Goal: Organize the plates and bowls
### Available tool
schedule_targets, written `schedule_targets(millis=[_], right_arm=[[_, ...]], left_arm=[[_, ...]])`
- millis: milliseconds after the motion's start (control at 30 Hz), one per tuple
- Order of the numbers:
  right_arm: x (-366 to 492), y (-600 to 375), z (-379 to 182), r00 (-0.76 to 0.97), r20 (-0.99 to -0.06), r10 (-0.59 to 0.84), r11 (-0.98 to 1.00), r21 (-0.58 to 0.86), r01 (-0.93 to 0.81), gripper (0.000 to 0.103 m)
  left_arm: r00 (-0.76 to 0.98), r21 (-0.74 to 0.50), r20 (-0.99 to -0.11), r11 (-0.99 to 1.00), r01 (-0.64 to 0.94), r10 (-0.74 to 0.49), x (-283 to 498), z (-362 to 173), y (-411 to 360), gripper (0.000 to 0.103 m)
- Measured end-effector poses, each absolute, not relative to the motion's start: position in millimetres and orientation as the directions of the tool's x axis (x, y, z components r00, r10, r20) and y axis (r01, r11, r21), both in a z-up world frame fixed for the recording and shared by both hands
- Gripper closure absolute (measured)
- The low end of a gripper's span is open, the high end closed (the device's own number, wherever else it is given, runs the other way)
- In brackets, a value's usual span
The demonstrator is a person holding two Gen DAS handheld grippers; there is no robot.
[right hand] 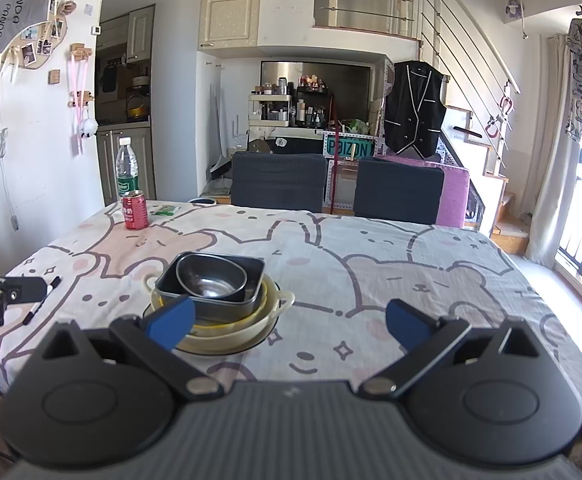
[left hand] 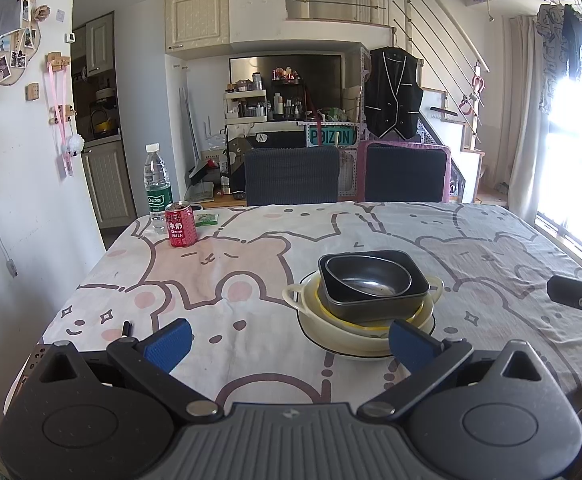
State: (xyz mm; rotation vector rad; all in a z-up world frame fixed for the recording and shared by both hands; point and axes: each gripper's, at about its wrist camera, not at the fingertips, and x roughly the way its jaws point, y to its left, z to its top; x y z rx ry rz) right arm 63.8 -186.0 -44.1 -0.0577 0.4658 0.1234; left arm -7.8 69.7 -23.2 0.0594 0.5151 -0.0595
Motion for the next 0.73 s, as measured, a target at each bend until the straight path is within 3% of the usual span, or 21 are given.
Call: schedule_targets(millis=[733], right_arm=[[64.1,-186.0,-44.4,0.887,-0.451,0.105,0.991,-0.026,-0.130,0.001]], left_arm=[[0.866,0.044,-0.499,0.997,0.065,-0.035,-7.2,-28.9,72.3,0.000]])
